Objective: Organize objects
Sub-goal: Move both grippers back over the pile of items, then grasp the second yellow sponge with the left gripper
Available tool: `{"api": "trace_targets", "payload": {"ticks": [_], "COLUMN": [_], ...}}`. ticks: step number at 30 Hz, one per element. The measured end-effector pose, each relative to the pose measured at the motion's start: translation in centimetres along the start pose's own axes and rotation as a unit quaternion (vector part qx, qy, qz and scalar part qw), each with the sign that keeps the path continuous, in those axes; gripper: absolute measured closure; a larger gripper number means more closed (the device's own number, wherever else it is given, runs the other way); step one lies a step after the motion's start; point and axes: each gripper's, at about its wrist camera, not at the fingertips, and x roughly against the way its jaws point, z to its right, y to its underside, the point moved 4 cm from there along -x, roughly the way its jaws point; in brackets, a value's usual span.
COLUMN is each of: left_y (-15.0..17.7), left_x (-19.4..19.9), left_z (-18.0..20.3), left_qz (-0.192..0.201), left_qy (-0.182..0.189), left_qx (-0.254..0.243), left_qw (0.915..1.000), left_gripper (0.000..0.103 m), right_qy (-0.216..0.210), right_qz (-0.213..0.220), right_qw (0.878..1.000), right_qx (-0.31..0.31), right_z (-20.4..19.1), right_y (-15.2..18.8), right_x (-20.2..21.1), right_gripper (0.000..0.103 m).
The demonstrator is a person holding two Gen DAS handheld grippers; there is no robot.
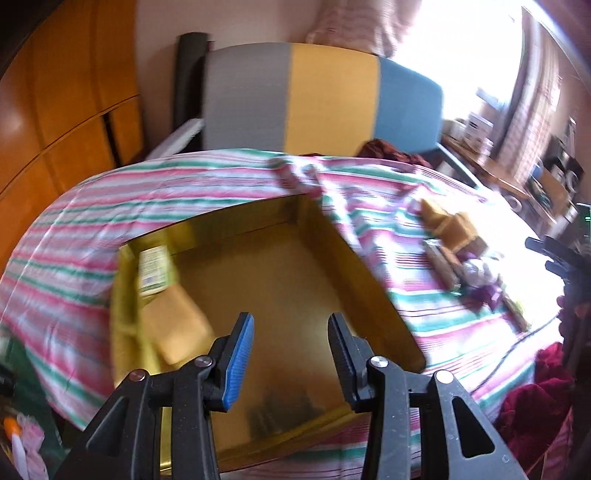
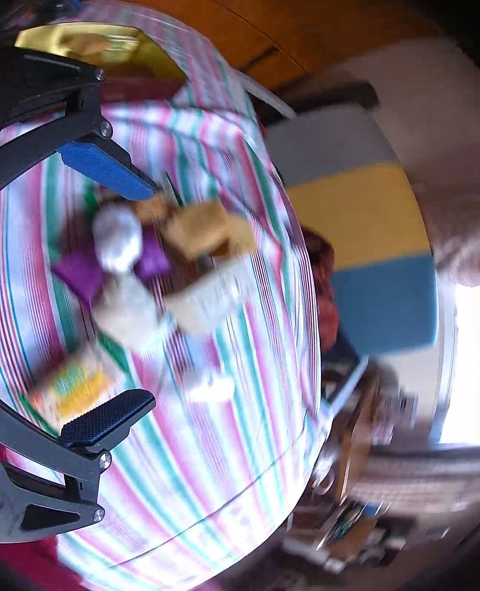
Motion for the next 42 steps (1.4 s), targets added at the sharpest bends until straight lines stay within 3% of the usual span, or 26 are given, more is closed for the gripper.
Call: {"api": "trace_targets", "payload": {"ticks": [3, 7, 12, 20, 24, 33, 38, 40, 42], "left_y": [-0.9, -1.9, -3.4, -7.5, -8.6, -9.6, -10.6, -10.8, -10.9], "left_x": [-1.0, -2.6, -5.5, -9.6, -11.6, -17.5, -21.0, -21.7, -21.3], "left_z": [3.3, 7.6, 12.2, 18.2, 21.4, 26.9, 27.9, 27.7, 27.2], "left_qz": [-0.01, -0.025, -0.054, -0.068, -0.068, -0.09, -0.1, -0.097, -0.093], "left_qy": [0.022, 0.057, 0.088, 0.091, 0.108, 0.12, 0.11, 0.117, 0.127], "left_qx": [-0.026, -0.05, -0.072, -0.126, -0.157, -0.198, -0.184, -0.175, -0.163], "left_qw": [0.9994, 0.9968, 0.9921, 0.9855, 0.9794, 0.9687, 0.9717, 0.9729, 0.974], "left_gripper": [0.061, 0.061, 0.061, 0.061, 0.041, 0.022, 0.023, 0.046, 0.05], "right_qy": [0.022, -0.007, -0.026, -0.059, -0.073, -0.104, -0.113, -0.114, -0.113], "right_qz": [0.005, -0.011, -0.004, -0.014, -0.024, -0.029, -0.036, -0.037, -0.037], "right_qw": [0.998, 0.987, 0.985, 0.982, 0.981, 0.976, 0.973, 0.973, 0.972], "right_qx": [-0.059, -0.16, -0.172, -0.177, -0.18, -0.19, -0.196, -0.2, -0.203], "right_z": [4.7, 8.0, 7.8, 7.3, 7.2, 6.9, 7.0, 7.1, 7.2], "right_y": [0.2, 1.0, 0.9, 1.1, 1.3, 1.2, 1.3, 1.3, 1.3], "right_x": [-1.1, -2.1, -1.8, -2.2, -2.6, -3.0, -3.3, -3.4, -3.4], "right_gripper": [0.0, 0.0, 0.0, 0.0, 0.0, 0.0, 0.0, 0.0, 0.0]}}
